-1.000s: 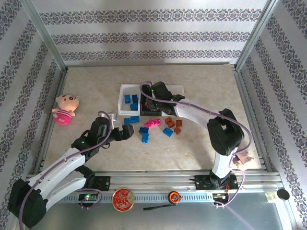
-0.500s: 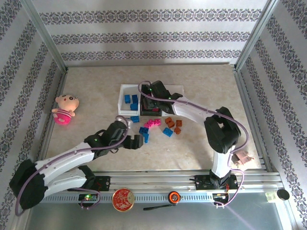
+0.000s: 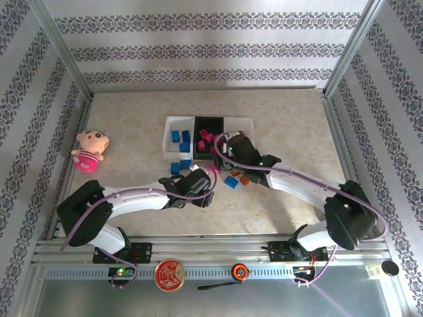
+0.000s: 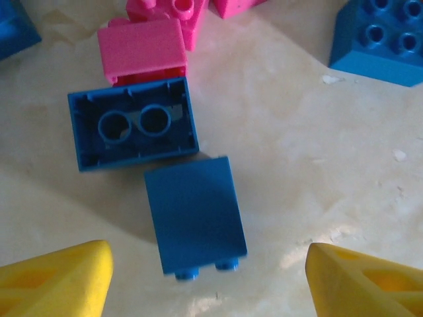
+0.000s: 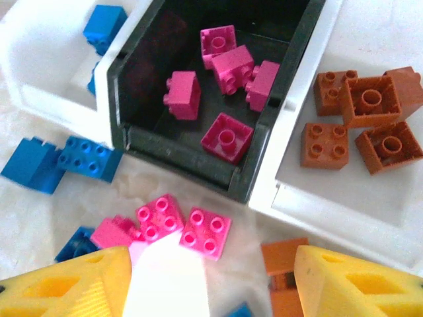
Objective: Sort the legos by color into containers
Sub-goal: Pick up the lego from the center of the table, then place the lego in the container.
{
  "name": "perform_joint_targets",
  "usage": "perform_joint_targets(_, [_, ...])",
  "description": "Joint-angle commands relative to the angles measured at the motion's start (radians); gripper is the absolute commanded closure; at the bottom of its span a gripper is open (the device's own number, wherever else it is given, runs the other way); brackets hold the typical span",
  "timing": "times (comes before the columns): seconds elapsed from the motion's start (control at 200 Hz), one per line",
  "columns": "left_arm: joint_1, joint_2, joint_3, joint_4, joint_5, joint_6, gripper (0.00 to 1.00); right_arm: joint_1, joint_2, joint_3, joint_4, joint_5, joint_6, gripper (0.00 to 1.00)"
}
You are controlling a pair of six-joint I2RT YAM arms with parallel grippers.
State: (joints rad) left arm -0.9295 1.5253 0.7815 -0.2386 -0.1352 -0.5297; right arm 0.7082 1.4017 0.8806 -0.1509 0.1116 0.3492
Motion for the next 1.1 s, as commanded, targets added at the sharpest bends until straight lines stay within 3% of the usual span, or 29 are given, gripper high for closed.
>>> perform_joint_targets(0.0, [-0.011,0.067,0.036,0.001,-0.049,0.039,0.26,0.019,-0.09,-0.064,0.029,0.036,0.028,0.33])
perform_joint_targets(0.315, [-0.011,0.138,0.054,0.084,-0.02,0.056,0.48,0.055,-0.293,-0.237,0.052,0.065,0.068,0.33])
perform_joint_targets(0.425, [-0.01,0.132,0.042,0.085,-0.02,0.048,0.6,0.057,-0.333,-0.284,0.054,0.075,0.083,0.33])
perform_joint_targets(0.52, [-0.011,0.086,0.014,0.088,-0.012,0.033,0.68,0.057,-0.363,-0.305,0.053,0.079,0.088,0.32])
perform_joint_targets(0.68, [0.003,-0.098,-0.045,0.076,-0.008,0.01,0.73,0.054,-0.401,-0.326,0.053,0.093,0.089,0.32])
perform_joint_targets(0.755, [0.058,-0.192,-0.053,0.07,0.029,0.001,0.74,0.053,-0.402,-0.331,0.058,0.089,0.094,0.32])
perform_joint_targets(0.879, [0.232,-0.294,-0.026,0.068,0.127,0.002,0.76,0.055,-0.388,-0.334,0.069,0.084,0.102,0.32])
perform_joint_targets(1.094, [0.473,-0.199,0.102,0.093,0.183,0.011,0.79,0.054,-0.38,-0.347,0.083,0.07,0.119,0.32])
